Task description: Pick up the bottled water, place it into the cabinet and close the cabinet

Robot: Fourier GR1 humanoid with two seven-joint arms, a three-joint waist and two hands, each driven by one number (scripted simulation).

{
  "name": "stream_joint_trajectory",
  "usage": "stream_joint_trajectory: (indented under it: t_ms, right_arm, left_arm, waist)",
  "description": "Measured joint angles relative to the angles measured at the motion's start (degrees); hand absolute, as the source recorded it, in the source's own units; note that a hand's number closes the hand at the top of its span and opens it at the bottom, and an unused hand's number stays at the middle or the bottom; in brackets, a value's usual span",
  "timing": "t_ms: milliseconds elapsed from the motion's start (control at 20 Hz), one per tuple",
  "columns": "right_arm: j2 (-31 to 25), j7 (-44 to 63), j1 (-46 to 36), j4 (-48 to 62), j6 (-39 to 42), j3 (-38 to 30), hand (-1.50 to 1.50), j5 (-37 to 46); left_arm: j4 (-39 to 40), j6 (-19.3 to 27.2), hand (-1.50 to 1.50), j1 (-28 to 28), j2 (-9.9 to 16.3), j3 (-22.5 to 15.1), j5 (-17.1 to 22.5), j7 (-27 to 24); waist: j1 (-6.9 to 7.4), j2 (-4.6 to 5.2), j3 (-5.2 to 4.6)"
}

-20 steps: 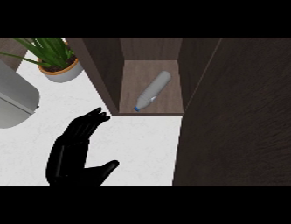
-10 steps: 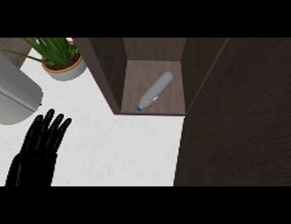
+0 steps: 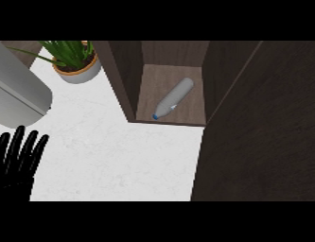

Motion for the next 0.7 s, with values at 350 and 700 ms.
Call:
stream_joint_trajectory:
  t_ms: [350,700]
  right_arm:
    - [1.3,2.3,-1.9,0.4,-2.1,1.6,1.5,-0.7]
    - [0.9,4.7,-6.2,0.5,-1.5,1.3,1.5,-1.5]
  left_arm:
    - [-1.0,-4.9,-1.5,3.1,3.6,3.1,2.6,-0.1]
    - [-1.9,-9.0,-1.5,4.6,6.4,5.4,4.2,0.0]
  waist:
    - [2.23,0.88,-0.02]
    - [4.93,1.76,-0.09]
